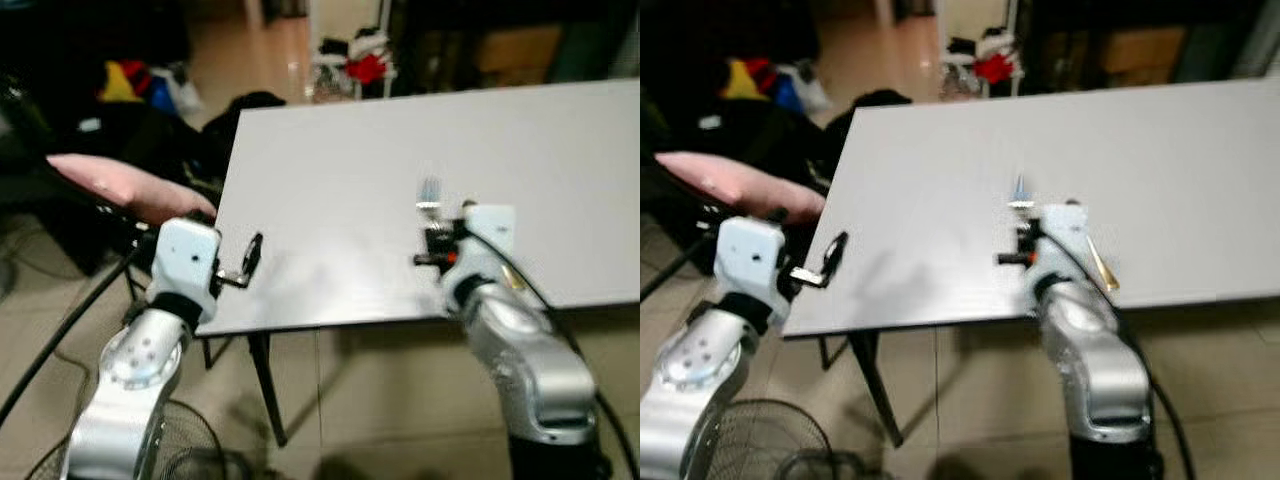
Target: Setting the table
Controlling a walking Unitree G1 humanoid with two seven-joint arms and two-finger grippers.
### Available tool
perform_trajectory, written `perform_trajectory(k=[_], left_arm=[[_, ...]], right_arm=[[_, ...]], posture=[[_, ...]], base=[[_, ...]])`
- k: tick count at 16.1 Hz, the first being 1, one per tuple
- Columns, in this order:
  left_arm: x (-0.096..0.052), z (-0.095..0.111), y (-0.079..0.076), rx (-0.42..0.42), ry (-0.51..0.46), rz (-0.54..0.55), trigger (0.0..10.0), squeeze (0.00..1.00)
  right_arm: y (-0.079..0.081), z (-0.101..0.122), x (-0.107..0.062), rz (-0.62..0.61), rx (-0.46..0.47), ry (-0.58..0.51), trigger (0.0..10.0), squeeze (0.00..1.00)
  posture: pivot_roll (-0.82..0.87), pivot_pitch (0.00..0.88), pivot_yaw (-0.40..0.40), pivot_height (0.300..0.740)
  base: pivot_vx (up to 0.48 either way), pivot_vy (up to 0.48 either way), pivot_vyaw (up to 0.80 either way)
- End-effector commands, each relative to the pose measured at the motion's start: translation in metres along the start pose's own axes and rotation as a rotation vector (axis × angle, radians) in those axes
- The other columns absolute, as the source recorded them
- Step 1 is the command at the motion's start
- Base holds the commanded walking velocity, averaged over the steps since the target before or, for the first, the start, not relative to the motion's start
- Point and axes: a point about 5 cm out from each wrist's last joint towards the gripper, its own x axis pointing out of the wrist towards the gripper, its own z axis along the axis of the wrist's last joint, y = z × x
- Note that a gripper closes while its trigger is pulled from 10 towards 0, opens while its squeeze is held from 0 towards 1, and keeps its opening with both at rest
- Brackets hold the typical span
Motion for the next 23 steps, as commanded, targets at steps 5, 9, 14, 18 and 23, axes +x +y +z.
perform_trajectory(k=[5, 9, 14, 18, 23], left_arm=[[-0.001, 0.002, -0.004, 0.004, 0.0, -0.028, 10.0, 0.0], [0.0, 0.001, -0.006, 0.008, 0.007, -0.034, 10.0, 0.0], [0.001, 0.001, -0.009, 0.009, 0.014, -0.069, 10.0, 0.0], [0.001, 0.004, -0.002, -0.02, 0.006, -0.015, 10.0, 0.0], [0.005, 0.005, -0.003, -0.048, -0.005, -0.02, 10.0, 0.0]], right_arm=[[-0.006, 0.001, 0.011, -0.007, -0.046, 0.056, 10.0, 0.0], [-0.003, 0.005, 0.03, 0.01, -0.054, 0.094, 10.0, 0.0], [0.005, 0.007, 0.071, 0.033, -0.139, 0.173, 10.0, 0.0], [0.003, 0.024, 0.074, 0.007, -0.067, 0.107, 10.0, 0.0], [-0.012, 0.019, 0.056, -0.033, -0.039, 0.058, 10.0, 0.0]], posture=[[-0.06, 0.0, 0.097, 0.74], [-0.06, 0.0, 0.098, 0.74], [-0.06, 0.017, 0.101, 0.74], [-0.05, 0.024, 0.09, 0.74], [-0.07, 0.027, 0.104, 0.74]], base=[[0.0, 0.0, 0.0], [0.0, 0.0, 0.0], [0.0, 0.0, 0.0], [0.0, 0.0, 0.0], [0.0, 0.0, 0.0]])
